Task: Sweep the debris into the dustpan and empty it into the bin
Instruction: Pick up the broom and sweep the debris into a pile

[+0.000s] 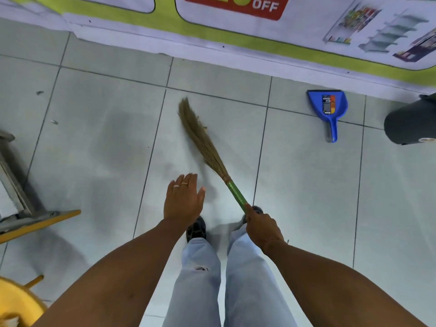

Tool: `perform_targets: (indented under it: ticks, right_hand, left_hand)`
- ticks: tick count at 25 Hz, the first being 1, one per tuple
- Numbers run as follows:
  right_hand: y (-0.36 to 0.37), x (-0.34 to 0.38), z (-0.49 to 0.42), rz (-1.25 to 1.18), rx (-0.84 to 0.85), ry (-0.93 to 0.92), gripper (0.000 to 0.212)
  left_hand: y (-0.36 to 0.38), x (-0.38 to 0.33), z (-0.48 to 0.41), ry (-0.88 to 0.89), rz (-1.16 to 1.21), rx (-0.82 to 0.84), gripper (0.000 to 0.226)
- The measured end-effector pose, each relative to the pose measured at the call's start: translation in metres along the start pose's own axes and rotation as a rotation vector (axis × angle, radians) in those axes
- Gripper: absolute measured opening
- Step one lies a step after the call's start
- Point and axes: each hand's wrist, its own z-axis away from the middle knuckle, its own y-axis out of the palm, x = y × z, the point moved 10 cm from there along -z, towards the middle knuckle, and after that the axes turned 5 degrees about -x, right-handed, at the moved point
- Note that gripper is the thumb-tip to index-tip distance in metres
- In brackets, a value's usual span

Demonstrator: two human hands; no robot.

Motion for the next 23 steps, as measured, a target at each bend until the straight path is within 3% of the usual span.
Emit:
perform_targets:
  ticks: [3, 9, 12, 15, 20, 23]
  right_hand:
    - [-0.028, -0.015, 0.005, -0.056, -0.060, 0.023, 0.047]
    - [-0.127, 0.006, -0.072, 0.225, -0.327, -0.228, 0.056]
    - [-0.198, 0.007, -0.138, 0.250, -0.328, -0.245, 0.059]
    - [-0.265, 0.014, -0.195, 0.256, -0.355, -0.237, 0.054]
    - [-0.332, -0.006, -0.273, 0.423, -0.258, -0.246, 0.046]
    - [-0.335, -0.014, -0.293, 0.532, -0.182, -0.307, 0.048]
  left_hand:
    - [-0.014, -0.025, -0.016, 0.037, 0.006, -0.001, 0.052]
    - [-0.014, -0.074, -0.089, 0.031, -0.008, -0.039, 0.051]
    - [-0.010, -0.103, -0.141, -0.047, 0.003, -0.072, 0.058]
    - [-0.010, -0.129, -0.190, -0.149, 0.035, -0.070, 0.047]
    - [-0.007, -0.154, -0.241, -0.288, 0.098, -0.078, 0.045]
    - [-0.001, -0.162, -0.256, -0.295, 0.100, -0.060, 0.045]
